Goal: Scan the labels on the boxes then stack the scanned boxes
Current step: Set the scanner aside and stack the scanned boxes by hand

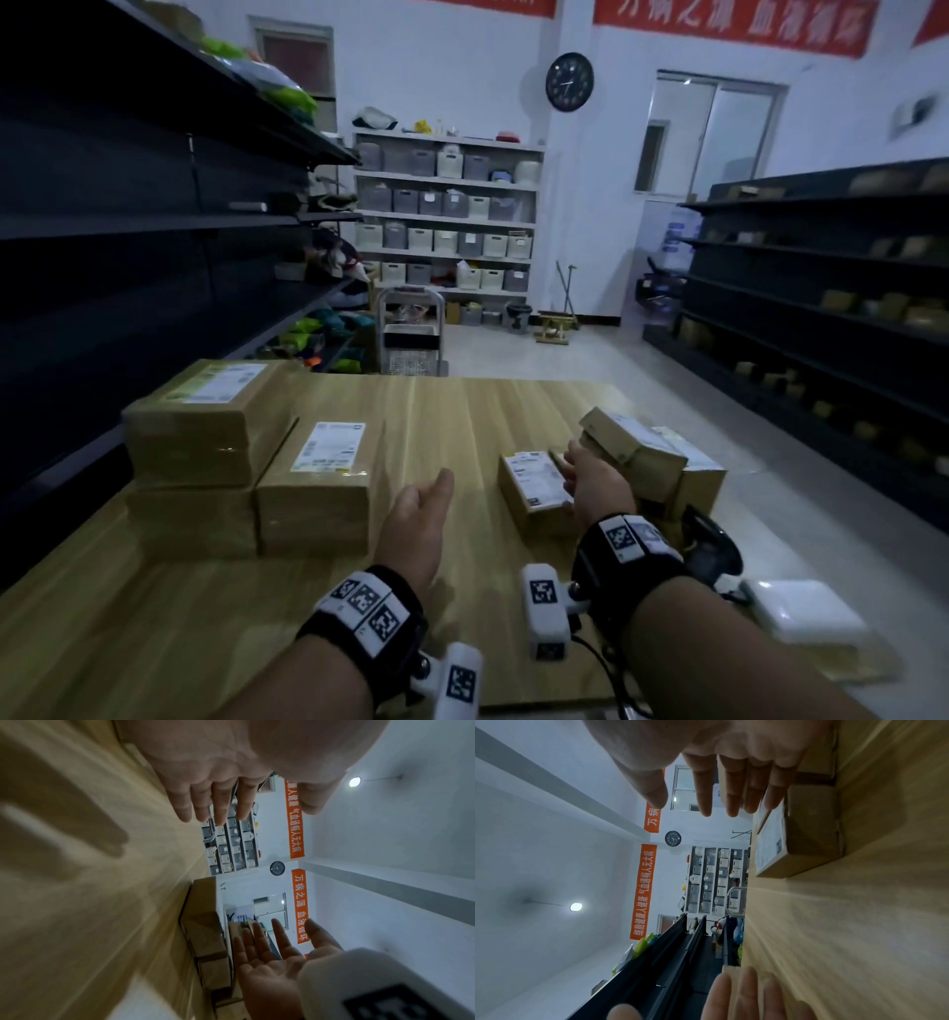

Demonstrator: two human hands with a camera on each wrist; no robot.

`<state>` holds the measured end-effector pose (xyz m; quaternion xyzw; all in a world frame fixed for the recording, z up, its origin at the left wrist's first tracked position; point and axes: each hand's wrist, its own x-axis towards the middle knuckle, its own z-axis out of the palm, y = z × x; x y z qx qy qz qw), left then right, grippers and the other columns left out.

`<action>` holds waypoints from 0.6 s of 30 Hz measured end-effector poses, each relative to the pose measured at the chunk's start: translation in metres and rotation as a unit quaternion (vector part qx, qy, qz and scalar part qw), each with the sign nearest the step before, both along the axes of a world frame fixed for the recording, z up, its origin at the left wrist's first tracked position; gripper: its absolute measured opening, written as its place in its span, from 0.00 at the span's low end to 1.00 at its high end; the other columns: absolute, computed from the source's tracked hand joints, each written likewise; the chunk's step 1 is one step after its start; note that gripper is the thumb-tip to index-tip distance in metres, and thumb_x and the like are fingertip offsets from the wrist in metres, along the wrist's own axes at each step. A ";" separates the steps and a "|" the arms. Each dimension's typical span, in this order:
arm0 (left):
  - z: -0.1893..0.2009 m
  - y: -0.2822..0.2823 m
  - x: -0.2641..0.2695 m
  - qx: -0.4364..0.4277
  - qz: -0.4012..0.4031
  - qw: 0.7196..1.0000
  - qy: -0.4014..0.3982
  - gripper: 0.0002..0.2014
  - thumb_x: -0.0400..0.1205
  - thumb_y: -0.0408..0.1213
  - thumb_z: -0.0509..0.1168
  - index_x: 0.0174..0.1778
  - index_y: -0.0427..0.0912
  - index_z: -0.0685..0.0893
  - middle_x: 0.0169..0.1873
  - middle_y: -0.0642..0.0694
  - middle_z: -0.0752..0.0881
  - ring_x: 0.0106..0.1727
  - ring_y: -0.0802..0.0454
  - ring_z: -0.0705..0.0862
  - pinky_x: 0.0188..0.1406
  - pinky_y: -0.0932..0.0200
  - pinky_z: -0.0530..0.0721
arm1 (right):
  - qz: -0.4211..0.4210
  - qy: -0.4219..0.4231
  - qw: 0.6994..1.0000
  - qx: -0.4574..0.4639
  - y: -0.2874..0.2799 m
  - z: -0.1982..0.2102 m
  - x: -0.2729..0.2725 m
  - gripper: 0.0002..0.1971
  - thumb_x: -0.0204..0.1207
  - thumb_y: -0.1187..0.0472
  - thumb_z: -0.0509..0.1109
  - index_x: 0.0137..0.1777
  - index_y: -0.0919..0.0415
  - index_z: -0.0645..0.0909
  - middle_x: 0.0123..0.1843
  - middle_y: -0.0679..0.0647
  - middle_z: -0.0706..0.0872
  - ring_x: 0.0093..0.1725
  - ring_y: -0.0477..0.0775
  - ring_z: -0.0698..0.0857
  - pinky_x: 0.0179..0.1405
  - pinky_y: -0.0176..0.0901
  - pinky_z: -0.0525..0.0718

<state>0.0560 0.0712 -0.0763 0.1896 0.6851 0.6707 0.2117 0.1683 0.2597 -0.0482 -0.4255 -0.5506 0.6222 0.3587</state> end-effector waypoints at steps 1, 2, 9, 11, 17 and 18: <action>-0.007 0.010 0.000 -0.010 -0.010 1.000 -0.004 0.43 0.60 0.92 0.64 0.56 0.60 0.85 0.59 0.60 0.89 0.69 0.49 0.86 0.83 0.38 0.80 | 0.002 -0.005 1.000 -0.002 0.003 0.000 0.004 0.39 0.55 0.27 0.69 0.57 0.56 0.90 0.55 0.54 0.94 0.58 0.61 0.90 0.72 0.70 0.85; -0.014 0.020 -0.001 -0.018 -0.023 1.000 -0.006 0.51 0.54 0.96 0.63 0.59 0.60 0.85 0.63 0.58 0.88 0.72 0.48 0.85 0.85 0.37 0.79 | 0.006 -0.008 1.000 0.000 0.004 0.002 0.007 0.38 0.55 0.26 0.69 0.54 0.56 0.90 0.55 0.55 0.94 0.58 0.62 0.90 0.71 0.69 0.85; -0.020 0.060 0.016 0.005 -0.088 0.992 -0.089 0.58 0.67 0.89 0.61 0.88 0.54 0.77 0.62 0.58 0.85 0.56 0.60 0.84 0.72 0.44 0.83 | 0.010 -0.049 0.999 -0.019 0.010 0.001 0.015 0.34 0.75 0.26 0.66 0.63 0.55 0.89 0.60 0.57 0.93 0.60 0.64 0.90 0.72 0.68 0.83; -0.023 0.069 0.018 0.013 -0.090 0.989 -0.117 0.49 0.78 0.84 0.60 0.88 0.54 0.78 0.61 0.60 0.86 0.55 0.62 0.83 0.71 0.45 0.81 | 0.011 -0.061 0.998 -0.018 0.018 -0.004 0.012 0.41 0.69 0.22 0.63 0.67 0.53 0.89 0.65 0.58 0.91 0.64 0.64 0.88 0.74 0.68 0.82; -0.027 0.087 0.018 0.021 -0.091 0.985 -0.143 0.35 0.91 0.71 0.56 0.86 0.52 0.80 0.56 0.61 0.87 0.52 0.66 0.83 0.68 0.53 0.80 | 0.029 -0.030 0.999 0.004 0.015 -0.004 0.013 0.32 0.88 0.36 0.63 0.74 0.64 0.85 0.62 0.54 0.89 0.52 0.59 0.88 0.68 0.60 0.83; -0.026 0.090 0.020 0.018 -0.095 0.985 -0.144 0.30 0.93 0.69 0.55 0.80 0.54 0.82 0.50 0.63 0.87 0.49 0.67 0.84 0.63 0.55 0.82 | 0.035 -0.029 0.999 0.010 0.016 -0.005 0.012 0.30 0.90 0.40 0.62 0.74 0.67 0.84 0.55 0.51 0.88 0.46 0.54 0.86 0.63 0.57 0.82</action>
